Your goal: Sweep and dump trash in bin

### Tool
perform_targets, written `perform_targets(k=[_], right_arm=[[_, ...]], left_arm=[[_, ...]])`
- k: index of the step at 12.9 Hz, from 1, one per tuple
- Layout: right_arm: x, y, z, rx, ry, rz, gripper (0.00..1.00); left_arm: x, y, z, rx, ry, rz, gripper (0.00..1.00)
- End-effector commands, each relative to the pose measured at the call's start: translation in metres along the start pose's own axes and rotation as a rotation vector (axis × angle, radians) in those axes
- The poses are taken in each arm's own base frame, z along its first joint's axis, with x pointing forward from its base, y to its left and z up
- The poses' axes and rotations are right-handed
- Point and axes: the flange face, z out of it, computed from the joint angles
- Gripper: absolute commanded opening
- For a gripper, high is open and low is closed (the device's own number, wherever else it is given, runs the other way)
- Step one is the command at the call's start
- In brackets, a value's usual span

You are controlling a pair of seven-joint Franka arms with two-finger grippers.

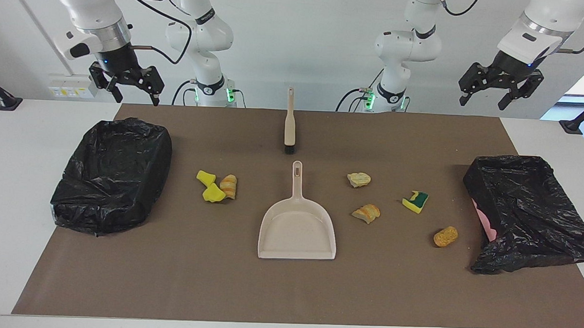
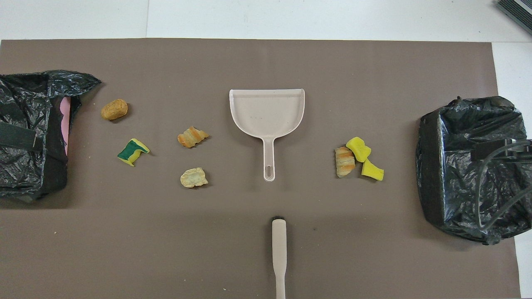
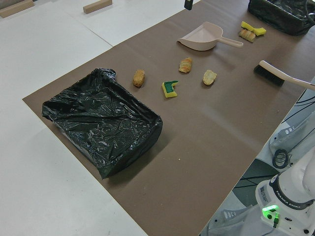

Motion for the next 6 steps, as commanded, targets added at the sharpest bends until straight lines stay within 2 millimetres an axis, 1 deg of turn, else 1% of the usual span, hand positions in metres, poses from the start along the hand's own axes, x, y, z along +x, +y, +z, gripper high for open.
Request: perform_targets(k=[1, 6], right_arm=[[-0.0063, 0.004, 0.0002, 0.009, 0.014, -0.017, 1.0], [-0.0063, 0.004, 0.0002, 0.009, 0.014, -0.018, 1.0]], left_arm=[[-0.0064, 0.0025, -0.0045, 0.006, -0.015, -0.007, 1.0], [-0.0068, -0.0007, -0.0049, 0.006, -0.012, -0.013, 1.0]])
